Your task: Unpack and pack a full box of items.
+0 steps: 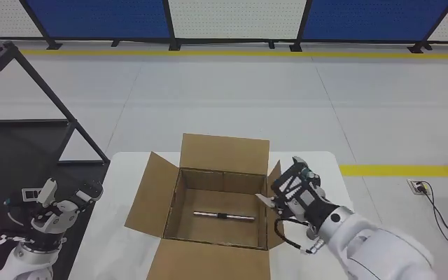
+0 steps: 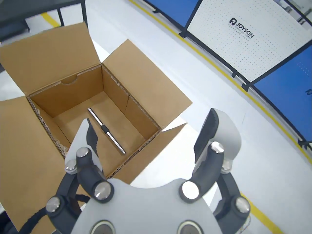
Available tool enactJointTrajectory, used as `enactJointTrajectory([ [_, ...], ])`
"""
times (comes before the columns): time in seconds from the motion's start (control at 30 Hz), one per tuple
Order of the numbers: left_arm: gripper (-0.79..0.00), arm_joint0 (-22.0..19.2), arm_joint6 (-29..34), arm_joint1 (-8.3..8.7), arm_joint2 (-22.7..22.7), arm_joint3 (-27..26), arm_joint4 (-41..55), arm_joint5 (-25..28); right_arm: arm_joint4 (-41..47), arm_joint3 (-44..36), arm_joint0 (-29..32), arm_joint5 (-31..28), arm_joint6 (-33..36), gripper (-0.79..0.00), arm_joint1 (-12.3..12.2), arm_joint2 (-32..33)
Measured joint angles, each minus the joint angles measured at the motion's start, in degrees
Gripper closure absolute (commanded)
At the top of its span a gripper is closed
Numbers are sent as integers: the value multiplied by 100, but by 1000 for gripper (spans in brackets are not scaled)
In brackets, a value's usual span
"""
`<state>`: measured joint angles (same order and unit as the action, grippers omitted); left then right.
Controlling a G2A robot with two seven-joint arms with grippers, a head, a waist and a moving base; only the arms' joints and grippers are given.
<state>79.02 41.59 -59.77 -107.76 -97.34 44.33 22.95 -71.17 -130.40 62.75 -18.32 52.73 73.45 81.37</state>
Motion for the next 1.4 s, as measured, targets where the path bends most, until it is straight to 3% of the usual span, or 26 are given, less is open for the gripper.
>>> enactJointTrajectory([
  [0.13, -785, 0, 0, 0, 0, 0, 0, 0, 122, -312, 1026, 722, -302, -785, -26, 966],
  [0.23, -785, 0, 0, 0, 0, 0, 0, 0, 337, -376, 1420, 883, -406, -785, -26, 1255],
  [0.8, -785, 0, 0, 0, 0, 0, 0, 0, 472, -63, 1229, 777, -558, -785, -36, 1026],
  [1.17, -785, 0, 0, 0, 0, 0, 0, 0, 611, 958, 1469, 599, -407, -785, -165, 2227],
  [1.4, -785, 0, 0, 0, 0, 0, 0, 0, 392, 1895, 1283, 518, -211, -785, -243, 2349],
])
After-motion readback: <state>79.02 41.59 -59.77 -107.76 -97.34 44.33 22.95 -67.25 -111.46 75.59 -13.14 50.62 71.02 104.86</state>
